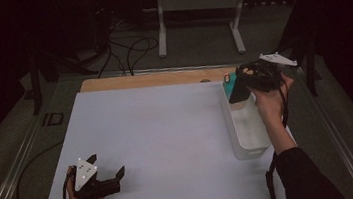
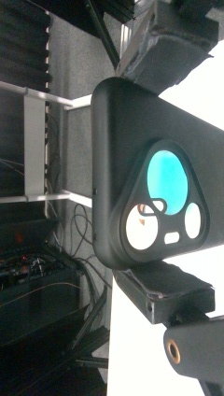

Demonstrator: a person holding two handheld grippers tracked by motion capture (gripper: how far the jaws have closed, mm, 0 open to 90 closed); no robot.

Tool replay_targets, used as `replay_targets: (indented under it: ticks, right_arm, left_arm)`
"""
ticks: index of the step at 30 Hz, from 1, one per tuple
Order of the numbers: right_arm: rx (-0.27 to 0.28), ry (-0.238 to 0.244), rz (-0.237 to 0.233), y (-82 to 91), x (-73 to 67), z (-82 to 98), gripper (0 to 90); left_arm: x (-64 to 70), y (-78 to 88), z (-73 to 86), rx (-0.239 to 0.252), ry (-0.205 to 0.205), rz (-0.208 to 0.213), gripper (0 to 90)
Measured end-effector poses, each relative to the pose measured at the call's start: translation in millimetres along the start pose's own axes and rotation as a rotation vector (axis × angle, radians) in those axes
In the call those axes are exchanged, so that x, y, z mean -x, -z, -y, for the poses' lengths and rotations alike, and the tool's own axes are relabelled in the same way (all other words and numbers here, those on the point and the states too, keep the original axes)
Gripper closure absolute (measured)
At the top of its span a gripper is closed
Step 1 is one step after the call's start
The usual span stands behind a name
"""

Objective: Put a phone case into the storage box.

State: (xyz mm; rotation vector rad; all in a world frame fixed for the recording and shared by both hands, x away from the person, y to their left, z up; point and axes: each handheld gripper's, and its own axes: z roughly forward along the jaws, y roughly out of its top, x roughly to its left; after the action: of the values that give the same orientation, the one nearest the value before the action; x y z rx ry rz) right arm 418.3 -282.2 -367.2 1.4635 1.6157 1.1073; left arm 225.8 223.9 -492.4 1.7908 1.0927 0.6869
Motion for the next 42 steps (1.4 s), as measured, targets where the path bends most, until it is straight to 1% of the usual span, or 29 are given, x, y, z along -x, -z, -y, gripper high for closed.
replay_targets:
  ticks: [8, 14, 22, 25, 30, 37, 42]
  right_arm:
    - [-0.027, 0.015, 0.022, -9.3, -1.3, 5.4, 14.0]
    - [-0.049, 0.005, 0.028, -17.2, 0.0, 8.7, 13.9]
    - [-0.077, 0.011, 0.035, -26.9, -2.6, 14.6, 13.8]
    - [-0.095, 0.004, 0.033, -32.0, -3.1, 18.1, 13.8]
    - [-0.113, 0.018, 0.045, -38.5, -5.2, 22.8, 13.7]
    - [-0.143, 0.047, 0.073, -54.1, -10.0, 31.4, 13.7]
    - [-0.151, 0.044, 0.078, -62.2, -12.1, 34.5, 13.6]
  left_arm:
    - [-0.3, 0.9, -0.3, 0.007, 0.007, 0.004, 0.0]
    - [-0.7, 1.7, -0.7, 0.015, 0.019, 0.011, 0.0]
    - [-1.5, 2.5, -0.8, 0.020, 0.030, 0.013, 0.0]
    - [-1.3, 3.1, -1.2, 0.024, 0.032, 0.014, 0.0]
    - [-2.2, 3.8, -1.0, 0.028, 0.041, 0.015, 0.0]
    - [-3.4, 4.7, 0.1, 0.030, 0.049, 0.015, 0.0]
    - [-4.9, 6.7, 0.7, 0.034, 0.055, 0.014, 0.0]
